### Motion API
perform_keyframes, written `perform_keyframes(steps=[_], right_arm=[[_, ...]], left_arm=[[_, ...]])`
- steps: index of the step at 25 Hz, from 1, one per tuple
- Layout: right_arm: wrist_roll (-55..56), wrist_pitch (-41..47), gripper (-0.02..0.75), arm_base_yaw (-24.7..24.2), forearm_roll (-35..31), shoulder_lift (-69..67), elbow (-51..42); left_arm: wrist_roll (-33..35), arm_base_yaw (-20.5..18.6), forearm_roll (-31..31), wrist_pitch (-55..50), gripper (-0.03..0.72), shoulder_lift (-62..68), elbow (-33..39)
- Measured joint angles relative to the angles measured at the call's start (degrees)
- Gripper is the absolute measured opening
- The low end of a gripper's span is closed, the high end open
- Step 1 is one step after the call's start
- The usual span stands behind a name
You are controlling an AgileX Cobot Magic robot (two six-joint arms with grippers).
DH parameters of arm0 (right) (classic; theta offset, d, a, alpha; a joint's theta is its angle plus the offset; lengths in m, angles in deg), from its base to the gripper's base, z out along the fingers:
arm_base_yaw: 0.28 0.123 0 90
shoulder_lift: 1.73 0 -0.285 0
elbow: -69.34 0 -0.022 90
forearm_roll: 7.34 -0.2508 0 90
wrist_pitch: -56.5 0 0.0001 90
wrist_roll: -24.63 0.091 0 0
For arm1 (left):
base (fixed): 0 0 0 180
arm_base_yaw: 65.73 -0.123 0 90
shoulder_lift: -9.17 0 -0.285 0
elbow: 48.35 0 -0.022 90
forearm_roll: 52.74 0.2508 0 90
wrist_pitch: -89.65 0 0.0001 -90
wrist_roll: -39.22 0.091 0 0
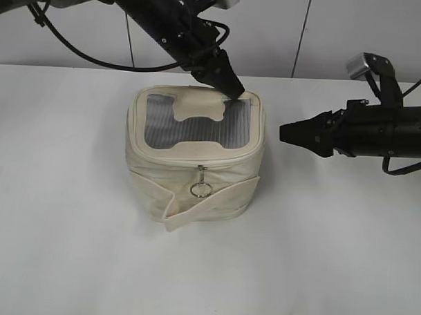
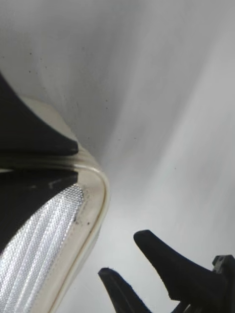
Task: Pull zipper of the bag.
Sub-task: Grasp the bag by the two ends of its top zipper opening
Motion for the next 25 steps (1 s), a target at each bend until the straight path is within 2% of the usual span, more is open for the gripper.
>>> perform_keyframes(steps=[12,15,19,25], right_arm=[[-3.65,0.39,0.347,0.32,1.86,-5.73,3.4],[-4.14,0.14,0.347,2.45,2.41,-5.89,3.51],[-4.72,-4.58,0.347,6.05,0.54,-5.89,3.58],[-4.95,-8.08,0.347,7.31,0.17,-6.37,6.0]], left_arm=[[-0.19,0.07,0.19,0.01,0.052,0.0,0.0],[-0.19,0.07,0.19,0.01,0.052,0.0,0.0],[-0.32,0.07,0.1,0.01,0.05,0.0,0.0],[-0.54,0.07,0.15,0.01,0.05,0.0,0.0]])
